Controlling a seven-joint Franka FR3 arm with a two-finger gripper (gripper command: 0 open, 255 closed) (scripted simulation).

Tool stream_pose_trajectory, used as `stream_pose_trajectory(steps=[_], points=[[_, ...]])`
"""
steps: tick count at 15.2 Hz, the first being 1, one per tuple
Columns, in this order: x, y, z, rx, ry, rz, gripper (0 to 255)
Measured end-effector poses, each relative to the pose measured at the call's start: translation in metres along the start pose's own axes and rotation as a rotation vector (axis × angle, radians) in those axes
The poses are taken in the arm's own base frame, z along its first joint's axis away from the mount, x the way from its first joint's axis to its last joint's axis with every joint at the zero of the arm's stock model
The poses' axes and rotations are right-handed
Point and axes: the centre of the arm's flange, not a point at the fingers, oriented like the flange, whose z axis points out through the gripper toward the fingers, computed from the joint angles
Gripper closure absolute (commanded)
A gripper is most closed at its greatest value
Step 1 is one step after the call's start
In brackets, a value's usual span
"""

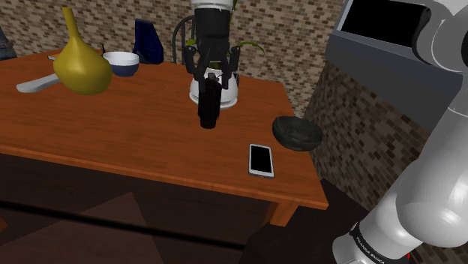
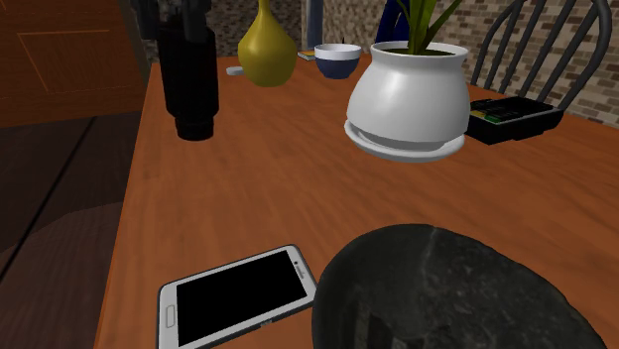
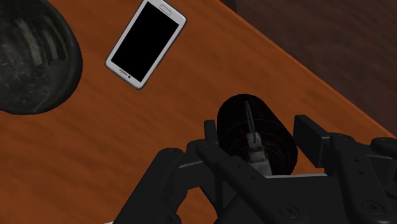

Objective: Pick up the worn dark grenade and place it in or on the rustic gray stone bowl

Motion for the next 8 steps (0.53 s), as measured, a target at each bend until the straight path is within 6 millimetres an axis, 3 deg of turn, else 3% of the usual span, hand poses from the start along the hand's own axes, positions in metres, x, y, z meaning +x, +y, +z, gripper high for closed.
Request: stream_pose_trajectory(steps=[8], points=[[-0.009,0.002,-0.041,0.0,0.0,0.0,255]])
